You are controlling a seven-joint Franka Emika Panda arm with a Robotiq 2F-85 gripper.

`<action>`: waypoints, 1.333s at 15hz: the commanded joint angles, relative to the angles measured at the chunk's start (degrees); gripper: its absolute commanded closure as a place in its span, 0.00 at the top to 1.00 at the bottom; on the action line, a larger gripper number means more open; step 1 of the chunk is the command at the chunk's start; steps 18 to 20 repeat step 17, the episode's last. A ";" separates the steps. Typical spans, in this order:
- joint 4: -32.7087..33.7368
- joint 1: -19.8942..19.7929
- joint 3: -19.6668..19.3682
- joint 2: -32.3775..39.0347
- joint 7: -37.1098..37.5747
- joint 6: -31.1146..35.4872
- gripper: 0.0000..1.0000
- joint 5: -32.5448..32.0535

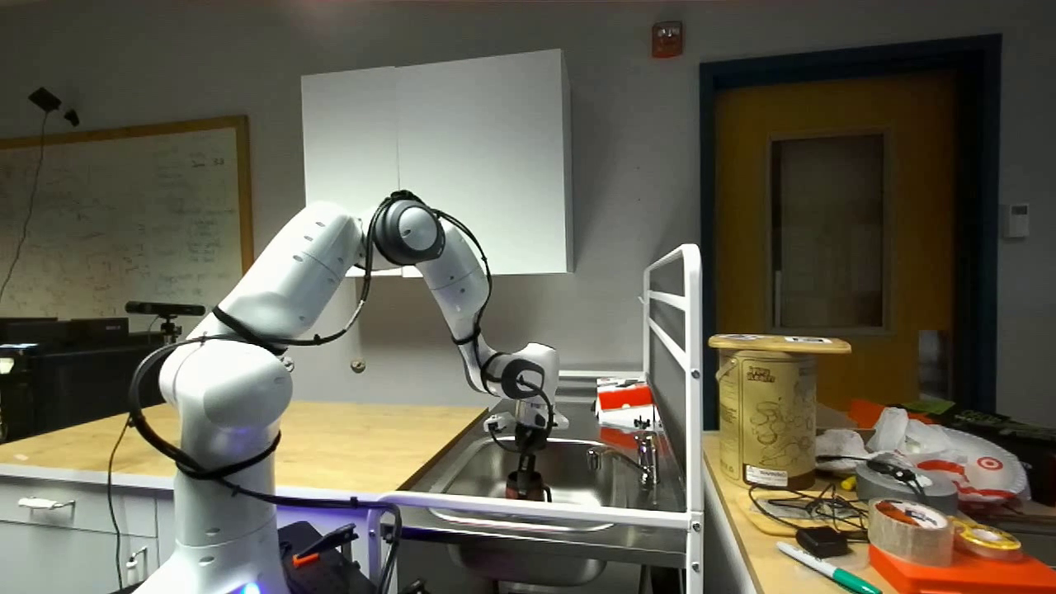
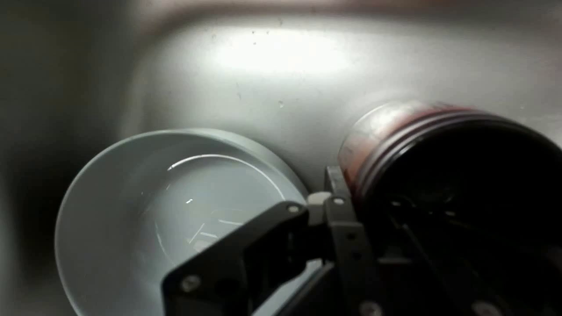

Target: Put the mug in the sink

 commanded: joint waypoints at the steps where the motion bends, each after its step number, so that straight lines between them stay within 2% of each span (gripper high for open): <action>1: -2.03 -0.33 0.29 -3.26 -1.58 -1.70 0.41 1.15; 8: -3.05 -0.50 0.49 -5.62 -2.37 -2.32 0.95 1.03; 9: -3.34 -0.50 0.63 -6.33 -2.89 -2.81 0.99 0.95; 17: -4.64 -0.55 1.99 -13.23 -7.00 -7.39 1.00 1.56; 20: -4.64 -0.55 1.99 -13.23 -7.00 -7.39 1.00 1.56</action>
